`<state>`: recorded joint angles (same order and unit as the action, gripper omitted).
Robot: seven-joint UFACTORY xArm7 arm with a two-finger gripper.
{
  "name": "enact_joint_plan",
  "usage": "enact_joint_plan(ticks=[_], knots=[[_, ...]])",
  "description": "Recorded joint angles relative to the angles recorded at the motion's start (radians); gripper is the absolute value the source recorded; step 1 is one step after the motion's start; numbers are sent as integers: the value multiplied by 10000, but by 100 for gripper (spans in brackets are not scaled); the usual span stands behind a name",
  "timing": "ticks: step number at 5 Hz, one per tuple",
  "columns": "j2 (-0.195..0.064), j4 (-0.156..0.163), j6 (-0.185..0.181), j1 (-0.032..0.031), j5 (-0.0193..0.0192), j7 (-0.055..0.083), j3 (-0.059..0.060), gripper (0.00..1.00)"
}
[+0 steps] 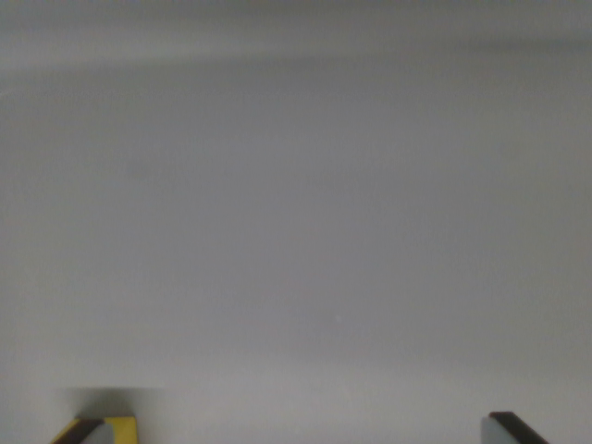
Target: Pick yellow cube
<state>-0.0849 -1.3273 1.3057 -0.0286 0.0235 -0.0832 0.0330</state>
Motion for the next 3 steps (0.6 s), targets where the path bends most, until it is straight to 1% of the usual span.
enact_joint_plan(ticks=[1, 2, 3], knots=[[0, 0, 0, 0, 0, 0, 0, 0], [-85, 377, -449, -112, 21, -103, 118, 0], [-85, 377, -449, -112, 21, -103, 118, 0]])
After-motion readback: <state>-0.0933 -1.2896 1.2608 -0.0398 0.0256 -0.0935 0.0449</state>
